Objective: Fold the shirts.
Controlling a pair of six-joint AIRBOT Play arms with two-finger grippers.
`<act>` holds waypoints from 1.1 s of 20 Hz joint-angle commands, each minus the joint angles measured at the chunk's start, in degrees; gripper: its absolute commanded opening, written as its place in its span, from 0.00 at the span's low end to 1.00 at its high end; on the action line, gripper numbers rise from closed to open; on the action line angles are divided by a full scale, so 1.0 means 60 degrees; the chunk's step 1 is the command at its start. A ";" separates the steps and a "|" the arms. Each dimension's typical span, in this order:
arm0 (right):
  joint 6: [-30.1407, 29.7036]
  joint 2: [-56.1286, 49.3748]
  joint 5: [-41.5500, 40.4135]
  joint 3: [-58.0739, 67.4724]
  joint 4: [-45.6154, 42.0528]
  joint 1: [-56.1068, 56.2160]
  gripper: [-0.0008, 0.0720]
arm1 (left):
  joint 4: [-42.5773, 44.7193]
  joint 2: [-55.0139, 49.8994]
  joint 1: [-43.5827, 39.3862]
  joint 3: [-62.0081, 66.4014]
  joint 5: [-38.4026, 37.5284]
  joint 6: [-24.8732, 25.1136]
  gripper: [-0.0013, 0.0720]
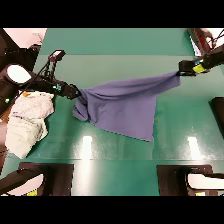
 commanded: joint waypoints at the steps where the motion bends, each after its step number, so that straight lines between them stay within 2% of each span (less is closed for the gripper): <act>1: 0.0000 -0.0470 -0.0317 -0.0244 -0.0004 0.0040 0.03 | 0.0452 -0.0350 0.0149 -0.0124 0.1155 -0.0087 0.69; 3: -0.0004 -0.0466 -0.0408 -0.0237 -0.0051 0.0040 0.03 | 0.0466 -0.0331 0.0488 0.0164 0.0765 -0.0095 0.69; 7: -0.0004 -0.0470 -0.0393 -0.0240 -0.0051 0.0044 0.03 | 0.0015 -0.0324 0.0852 0.0273 -0.1698 -0.0080 0.69; 8: -0.0004 -0.0470 -0.0393 -0.0240 -0.0051 0.0040 0.03 | -0.0208 -0.0324 0.0729 0.0076 -0.1985 -0.0058 0.69; 12: -0.0004 -0.0470 -0.0299 -0.0240 -0.0047 0.0044 0.03 | -0.0535 -0.0324 -0.0189 -0.0929 -0.1705 -0.0087 0.69; 16: -0.0004 -0.0466 -0.0131 -0.0240 -0.0047 0.0044 0.03 | -0.0339 -0.0328 -0.0914 -0.1341 -0.1308 -0.0729 0.69; 19: -0.0004 -0.0466 -0.0109 -0.0240 -0.0044 0.0044 0.03 | 0.0149 -0.0335 -0.1381 -0.1657 -0.0521 -0.1337 0.70; 22: 0.0000 -0.0466 -0.0102 -0.0240 -0.0040 0.0044 0.03 | 0.0266 -0.0331 -0.1566 -0.1767 0.0459 -0.1559 0.70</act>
